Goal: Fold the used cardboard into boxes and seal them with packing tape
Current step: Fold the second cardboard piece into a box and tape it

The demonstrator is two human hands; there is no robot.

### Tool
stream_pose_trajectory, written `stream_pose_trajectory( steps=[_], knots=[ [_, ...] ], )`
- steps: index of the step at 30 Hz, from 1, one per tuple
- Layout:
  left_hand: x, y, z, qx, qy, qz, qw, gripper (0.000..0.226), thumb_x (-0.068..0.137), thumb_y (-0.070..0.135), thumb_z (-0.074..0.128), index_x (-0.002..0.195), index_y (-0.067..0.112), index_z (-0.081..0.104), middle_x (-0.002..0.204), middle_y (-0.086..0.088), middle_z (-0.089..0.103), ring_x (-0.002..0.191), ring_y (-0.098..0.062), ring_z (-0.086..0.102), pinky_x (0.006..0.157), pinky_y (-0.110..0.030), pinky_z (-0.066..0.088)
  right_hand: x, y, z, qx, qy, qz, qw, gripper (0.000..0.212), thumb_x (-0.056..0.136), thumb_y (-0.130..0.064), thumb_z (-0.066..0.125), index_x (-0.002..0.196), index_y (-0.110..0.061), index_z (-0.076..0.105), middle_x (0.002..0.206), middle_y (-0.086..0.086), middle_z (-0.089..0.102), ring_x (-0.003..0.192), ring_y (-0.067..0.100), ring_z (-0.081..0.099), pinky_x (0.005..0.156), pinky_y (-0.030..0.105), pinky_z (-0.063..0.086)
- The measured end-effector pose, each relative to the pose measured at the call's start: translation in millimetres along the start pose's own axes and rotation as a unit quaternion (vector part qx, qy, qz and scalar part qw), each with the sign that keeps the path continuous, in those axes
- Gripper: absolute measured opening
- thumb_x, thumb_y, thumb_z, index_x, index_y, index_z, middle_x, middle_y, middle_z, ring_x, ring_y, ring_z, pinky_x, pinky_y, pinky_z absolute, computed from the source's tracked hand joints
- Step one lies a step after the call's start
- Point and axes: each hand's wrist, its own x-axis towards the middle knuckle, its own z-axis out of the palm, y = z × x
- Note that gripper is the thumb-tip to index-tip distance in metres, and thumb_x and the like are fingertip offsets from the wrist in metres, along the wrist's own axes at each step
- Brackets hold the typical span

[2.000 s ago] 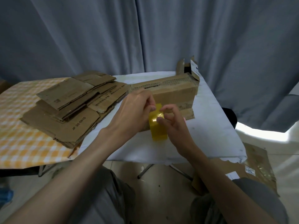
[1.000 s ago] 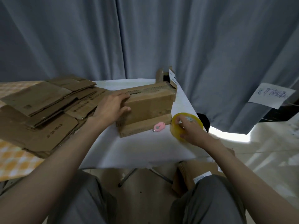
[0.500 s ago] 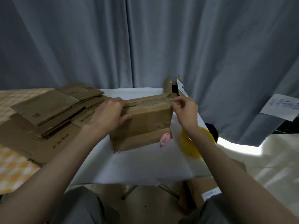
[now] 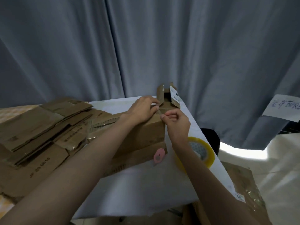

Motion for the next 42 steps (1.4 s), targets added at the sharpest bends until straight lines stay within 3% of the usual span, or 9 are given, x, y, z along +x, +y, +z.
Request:
stream_pose_trajectory(
  steps=[6, 13, 17, 20, 23, 26, 33, 38, 42],
  knots=[
    [23, 0, 15, -0.112, 0.058, -0.090, 0.988, 0.015, 0.093, 0.028, 0.068, 0.103, 0.017, 0.072, 0.098, 0.000, 0.069, 0.090, -0.016, 0.062, 0.076, -0.026, 0.046, 9, 7, 4, 0.143, -0.019, 0.166, 0.975, 0.018, 0.079, -0.003, 0.076, 0.088, -0.018, 0.070, 0.088, 0.008, 0.073, 0.096, 0.026, 0.068, 0.090, 0.042, 0.055],
    [39, 6, 28, -0.179, 0.050, -0.202, 0.962, 0.006, 0.089, 0.018, 0.068, 0.094, 0.016, 0.072, 0.100, -0.002, 0.070, 0.097, -0.019, 0.063, 0.088, -0.037, 0.054, 11, 7, 5, 0.256, -0.028, 0.261, 0.931, 0.023, 0.082, -0.004, 0.076, 0.099, -0.015, 0.066, 0.098, 0.007, 0.069, 0.082, 0.017, 0.065, 0.062, 0.023, 0.050],
    [41, 9, 39, -0.143, 0.042, -0.216, 0.965, 0.012, 0.094, 0.020, 0.060, 0.097, 0.020, 0.071, 0.103, 0.000, 0.069, 0.098, -0.021, 0.060, 0.083, -0.035, 0.050, 12, 7, 4, 0.249, -0.058, 0.307, 0.917, 0.022, 0.088, 0.001, 0.064, 0.095, -0.020, 0.065, 0.111, 0.011, 0.067, 0.099, 0.022, 0.064, 0.063, 0.024, 0.051],
    [44, 8, 45, -0.124, 0.024, -0.205, 0.971, 0.019, 0.096, 0.016, 0.058, 0.092, 0.018, 0.076, 0.099, -0.001, 0.070, 0.091, -0.017, 0.060, 0.074, -0.030, 0.048, 7, 12, 3, 0.155, -0.057, 0.242, 0.956, 0.015, 0.089, -0.006, 0.064, 0.089, -0.019, 0.071, 0.104, 0.005, 0.070, 0.103, 0.020, 0.063, 0.087, 0.035, 0.054],
    [46, -2, 42, -0.142, -0.005, -0.183, 0.973, 0.019, 0.095, 0.018, 0.060, 0.092, 0.012, 0.077, 0.099, -0.003, 0.072, 0.085, -0.013, 0.059, 0.067, -0.023, 0.045, 1, 16, -1, 0.014, -0.030, 0.090, 0.995, 0.008, 0.090, -0.017, 0.067, 0.089, -0.020, 0.074, 0.081, -0.012, 0.068, 0.080, -0.002, 0.061, 0.075, 0.013, 0.046],
    [39, -18, 31, -0.151, -0.050, -0.140, 0.977, 0.024, 0.097, 0.035, 0.061, 0.095, 0.018, 0.078, 0.100, 0.000, 0.071, 0.089, -0.011, 0.061, 0.072, -0.022, 0.043, -3, 17, -2, -0.053, -0.040, 0.003, 0.998, 0.006, 0.090, -0.023, 0.070, 0.089, -0.018, 0.073, 0.071, -0.015, 0.067, 0.069, -0.006, 0.061, 0.065, 0.004, 0.040],
    [26, -38, 21, -0.151, -0.110, 0.047, 0.981, 0.019, 0.099, 0.030, 0.059, 0.111, 0.028, 0.074, 0.113, 0.013, 0.071, 0.103, -0.001, 0.061, 0.091, -0.015, 0.044, -1, 15, -5, -0.106, -0.083, -0.004, 0.991, 0.026, 0.089, -0.029, 0.073, 0.110, -0.015, 0.072, 0.072, -0.008, 0.067, 0.074, 0.003, 0.060, 0.078, 0.019, 0.045],
    [29, -36, 30, -0.087, -0.129, 0.036, 0.987, 0.026, 0.104, 0.037, 0.046, 0.117, 0.023, 0.065, 0.120, 0.005, 0.064, 0.106, -0.012, 0.057, 0.097, -0.034, 0.046, 3, 17, -5, -0.116, -0.104, 0.003, 0.988, 0.025, 0.093, -0.026, 0.069, 0.110, -0.009, 0.075, 0.087, -0.001, 0.071, 0.069, -0.005, 0.055, 0.061, 0.003, 0.035],
    [34, -23, 30, 0.035, -0.161, 0.030, 0.986, 0.033, 0.107, 0.039, 0.032, 0.122, 0.022, 0.057, 0.126, -0.002, 0.058, 0.110, -0.019, 0.052, 0.097, -0.043, 0.044, 3, 19, -5, -0.094, -0.103, 0.016, 0.990, 0.020, 0.094, -0.025, 0.067, 0.104, -0.009, 0.073, 0.093, -0.004, 0.067, 0.082, 0.002, 0.059, 0.074, 0.016, 0.045]
  ],
)
